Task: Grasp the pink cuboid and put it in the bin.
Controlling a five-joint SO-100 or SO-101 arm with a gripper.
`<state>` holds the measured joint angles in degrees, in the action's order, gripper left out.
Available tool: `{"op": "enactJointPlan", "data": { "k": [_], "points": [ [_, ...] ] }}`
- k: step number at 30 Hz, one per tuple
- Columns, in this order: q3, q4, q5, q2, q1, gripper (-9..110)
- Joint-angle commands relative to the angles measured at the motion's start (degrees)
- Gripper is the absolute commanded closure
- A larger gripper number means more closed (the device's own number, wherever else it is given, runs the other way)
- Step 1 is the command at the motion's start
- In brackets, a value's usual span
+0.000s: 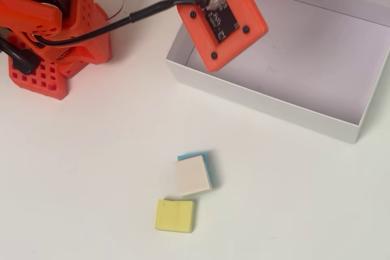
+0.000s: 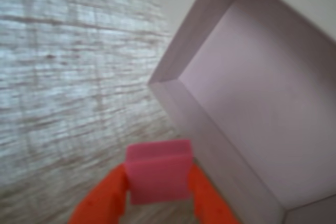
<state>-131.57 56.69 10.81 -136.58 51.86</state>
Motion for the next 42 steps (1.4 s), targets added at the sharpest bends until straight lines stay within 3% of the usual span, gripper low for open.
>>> {"op": "enactJointPlan", "data": {
  "k": [1,11,22,32,42],
  "points": [
    [-2.6,-0.9,1.0,-0.2,-1.8,107],
    [-6.4,1.1,0.7,0.8,-4.5,101],
    [-8.8,0.5,0.4,1.4,-6.0,66],
    [-7.8,-6.0,1.4,-3.2,-8.4,64],
    [-4.4,-19.9,1.4,-21.5,-24.6,64]
  ]
}}
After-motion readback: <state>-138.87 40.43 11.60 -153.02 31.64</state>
